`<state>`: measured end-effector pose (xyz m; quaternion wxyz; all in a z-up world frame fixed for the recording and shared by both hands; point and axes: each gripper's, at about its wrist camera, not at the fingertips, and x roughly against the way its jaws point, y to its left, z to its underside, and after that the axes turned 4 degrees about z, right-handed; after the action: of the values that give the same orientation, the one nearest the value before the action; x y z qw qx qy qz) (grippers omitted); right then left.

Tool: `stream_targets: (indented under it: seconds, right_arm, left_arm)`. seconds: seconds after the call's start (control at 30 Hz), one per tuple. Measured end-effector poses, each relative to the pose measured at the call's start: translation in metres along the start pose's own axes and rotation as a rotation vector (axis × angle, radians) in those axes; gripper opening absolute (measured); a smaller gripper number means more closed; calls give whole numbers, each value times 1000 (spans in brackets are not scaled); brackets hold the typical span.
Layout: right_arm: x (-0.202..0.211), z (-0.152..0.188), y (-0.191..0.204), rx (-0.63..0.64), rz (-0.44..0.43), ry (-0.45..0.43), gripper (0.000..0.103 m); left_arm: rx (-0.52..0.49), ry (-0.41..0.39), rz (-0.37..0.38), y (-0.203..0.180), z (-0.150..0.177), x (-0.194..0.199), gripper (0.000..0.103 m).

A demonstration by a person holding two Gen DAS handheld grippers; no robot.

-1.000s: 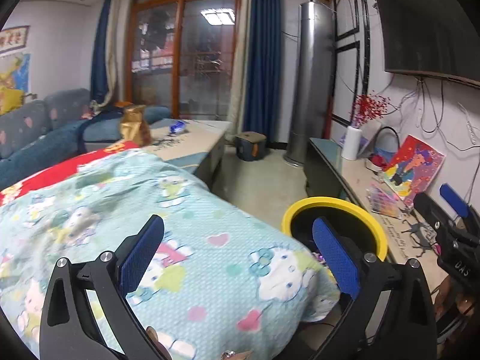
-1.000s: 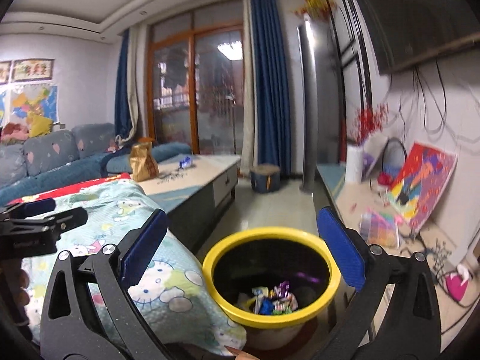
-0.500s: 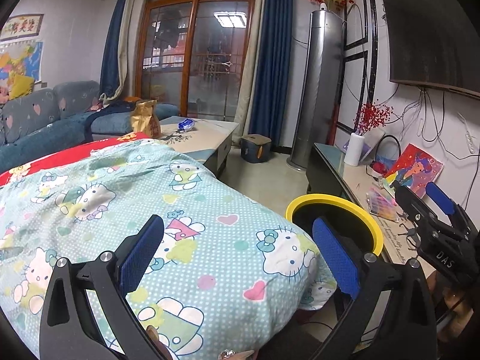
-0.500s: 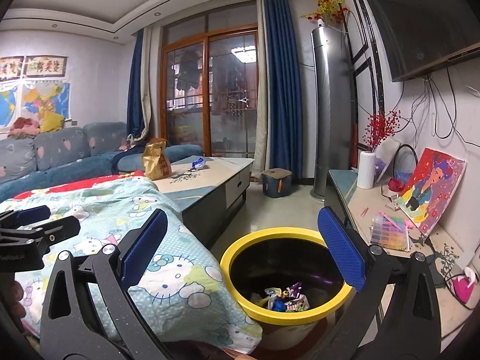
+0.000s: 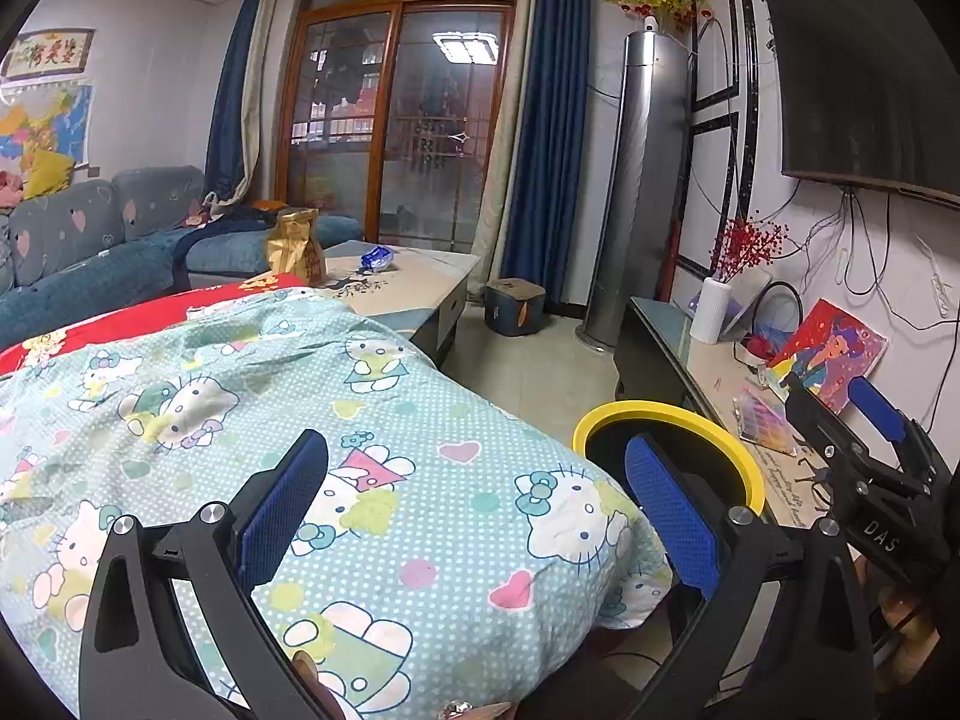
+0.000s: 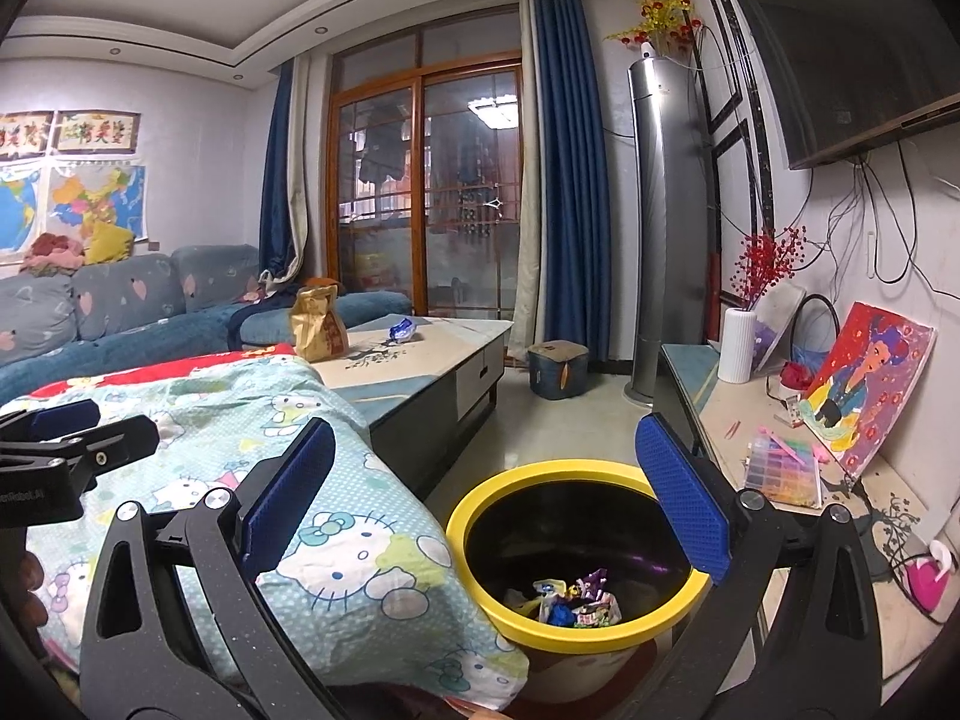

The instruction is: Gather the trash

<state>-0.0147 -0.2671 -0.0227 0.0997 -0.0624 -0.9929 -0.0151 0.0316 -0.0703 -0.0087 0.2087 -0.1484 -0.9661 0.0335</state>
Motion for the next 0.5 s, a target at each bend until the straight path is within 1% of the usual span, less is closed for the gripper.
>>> stream_targets:
  seconds: [0.5]
  right_arm:
    - [0, -1, 0, -3, 0, 0, 93]
  left_arm:
    - [-3, -3, -1, 0, 0, 1, 97]
